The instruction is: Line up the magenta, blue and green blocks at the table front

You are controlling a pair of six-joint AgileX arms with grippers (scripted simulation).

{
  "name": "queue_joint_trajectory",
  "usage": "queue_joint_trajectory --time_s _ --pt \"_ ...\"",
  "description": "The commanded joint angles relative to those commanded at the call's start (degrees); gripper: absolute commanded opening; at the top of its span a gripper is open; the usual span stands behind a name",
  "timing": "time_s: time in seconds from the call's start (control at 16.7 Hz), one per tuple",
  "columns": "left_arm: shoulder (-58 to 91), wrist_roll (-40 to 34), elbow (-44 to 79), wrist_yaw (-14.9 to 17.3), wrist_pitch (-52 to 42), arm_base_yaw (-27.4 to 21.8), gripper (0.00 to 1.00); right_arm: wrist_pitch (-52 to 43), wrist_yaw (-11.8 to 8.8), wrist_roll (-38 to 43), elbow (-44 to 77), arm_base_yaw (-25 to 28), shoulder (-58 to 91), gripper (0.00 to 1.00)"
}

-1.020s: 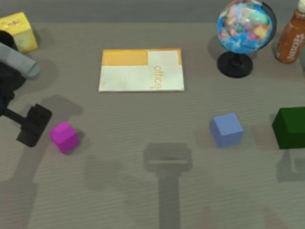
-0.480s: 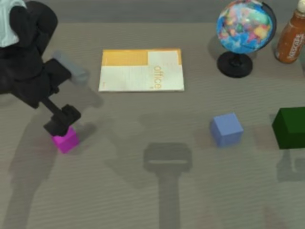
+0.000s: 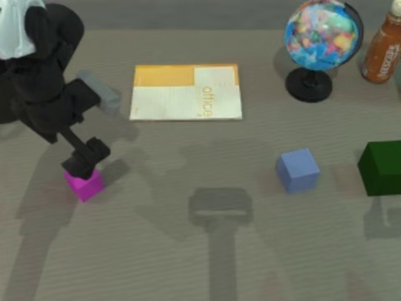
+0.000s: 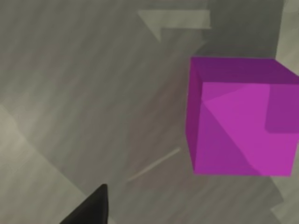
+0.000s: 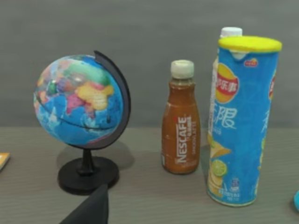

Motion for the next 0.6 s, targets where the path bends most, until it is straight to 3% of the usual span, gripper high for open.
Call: queue_joint_trajectory --time_s 0.18,0.6 --pt "1.07 0.14 -1.51 0.03 2.27 -0.17 1.0 0.0 0.0 0.0 0.0 0.0 0.0 1.0" --pt "8.28 0.26 -9.04 0.08 17.38 -0.22 1.0 0.0 0.0 0.0 0.0 0.0 0.0 1.0"
